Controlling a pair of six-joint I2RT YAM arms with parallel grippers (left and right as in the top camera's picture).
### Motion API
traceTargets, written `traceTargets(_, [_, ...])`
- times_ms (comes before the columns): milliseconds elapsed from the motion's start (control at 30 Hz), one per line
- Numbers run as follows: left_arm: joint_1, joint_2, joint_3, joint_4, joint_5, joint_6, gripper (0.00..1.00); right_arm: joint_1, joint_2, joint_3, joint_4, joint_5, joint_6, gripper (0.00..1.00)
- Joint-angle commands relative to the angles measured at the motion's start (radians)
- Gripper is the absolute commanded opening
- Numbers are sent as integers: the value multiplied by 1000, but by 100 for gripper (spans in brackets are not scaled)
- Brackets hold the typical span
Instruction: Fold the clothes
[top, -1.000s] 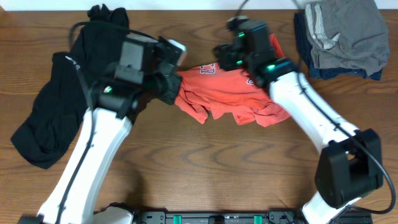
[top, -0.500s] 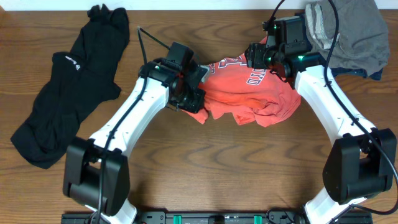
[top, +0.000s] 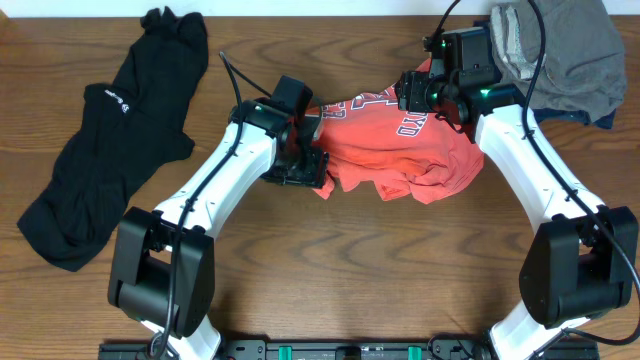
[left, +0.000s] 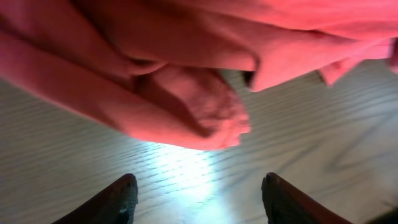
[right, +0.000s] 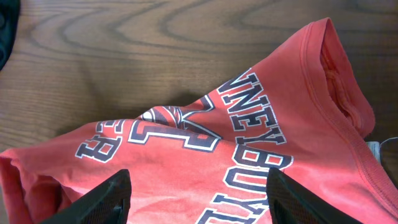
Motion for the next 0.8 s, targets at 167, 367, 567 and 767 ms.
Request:
traceTargets(167, [1,33,-33,77,-66,-159,81,-10,-31,12,-7,-8,-5,68])
traceTargets(367, [0,77,-33,96,-63,-290,91,-10,-31,12,-8,-6,-5,69])
traceTargets(567, [0,108,-33,148,-53,-328,91,-11,-31,12,-8,5,-5,69])
traceTargets(767, [0,140,-33,176,-53,-331,80,-11,-31,12,-11,12,-5,69])
